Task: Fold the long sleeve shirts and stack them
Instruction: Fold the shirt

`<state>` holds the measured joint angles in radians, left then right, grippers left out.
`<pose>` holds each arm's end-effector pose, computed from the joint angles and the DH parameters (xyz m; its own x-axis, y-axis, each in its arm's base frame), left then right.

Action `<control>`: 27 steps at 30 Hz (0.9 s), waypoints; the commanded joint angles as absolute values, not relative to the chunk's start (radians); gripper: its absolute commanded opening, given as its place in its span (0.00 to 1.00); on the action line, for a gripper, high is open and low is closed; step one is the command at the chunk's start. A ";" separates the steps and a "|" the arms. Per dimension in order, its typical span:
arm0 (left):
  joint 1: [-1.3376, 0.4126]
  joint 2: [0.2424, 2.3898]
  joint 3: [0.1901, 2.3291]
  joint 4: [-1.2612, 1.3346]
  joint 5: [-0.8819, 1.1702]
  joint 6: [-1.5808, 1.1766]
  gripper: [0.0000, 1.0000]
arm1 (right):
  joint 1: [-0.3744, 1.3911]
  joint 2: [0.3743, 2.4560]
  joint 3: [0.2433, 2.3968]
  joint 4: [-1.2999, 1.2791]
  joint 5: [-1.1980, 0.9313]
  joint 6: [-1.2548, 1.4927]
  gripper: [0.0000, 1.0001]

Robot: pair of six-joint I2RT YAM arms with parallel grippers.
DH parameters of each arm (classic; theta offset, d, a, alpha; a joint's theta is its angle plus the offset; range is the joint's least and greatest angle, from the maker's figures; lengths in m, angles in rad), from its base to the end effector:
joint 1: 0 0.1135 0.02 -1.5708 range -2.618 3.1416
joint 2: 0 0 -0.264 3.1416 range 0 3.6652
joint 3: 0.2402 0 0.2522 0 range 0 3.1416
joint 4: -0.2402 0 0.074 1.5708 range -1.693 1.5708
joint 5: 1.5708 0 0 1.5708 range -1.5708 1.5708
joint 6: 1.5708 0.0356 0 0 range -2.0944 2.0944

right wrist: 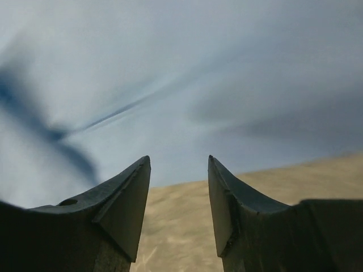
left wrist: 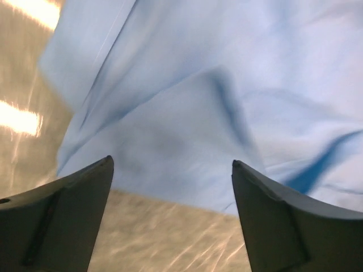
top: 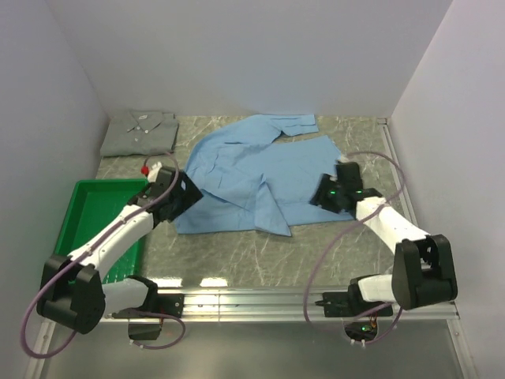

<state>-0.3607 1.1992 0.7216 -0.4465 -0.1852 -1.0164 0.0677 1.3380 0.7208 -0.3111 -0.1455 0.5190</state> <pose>0.2221 -0.0768 0.2132 -0.5998 -0.6669 -0.4422 -0.5069 0.7442 -0.4349 0.2581 0.0227 0.1901 -0.7698 0.4397 -0.4627 0.2628 0.8789 0.3980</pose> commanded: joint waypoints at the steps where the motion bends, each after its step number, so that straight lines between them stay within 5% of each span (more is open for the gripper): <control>1: -0.357 1.149 0.870 -0.471 -0.308 -0.878 0.93 | 0.289 1.264 0.804 -0.281 -0.072 0.355 0.54; 3: -0.356 1.135 0.914 -0.488 -0.337 -0.801 0.99 | 0.422 1.256 0.828 -0.279 -0.035 0.312 0.54; 13: -0.353 1.091 1.091 -0.488 -0.443 -0.522 0.99 | 0.874 1.319 0.883 -0.363 0.208 0.092 0.59; 27: -0.353 1.072 0.960 -0.411 -0.437 -0.517 0.99 | 1.045 1.560 1.008 -0.462 0.379 0.026 0.52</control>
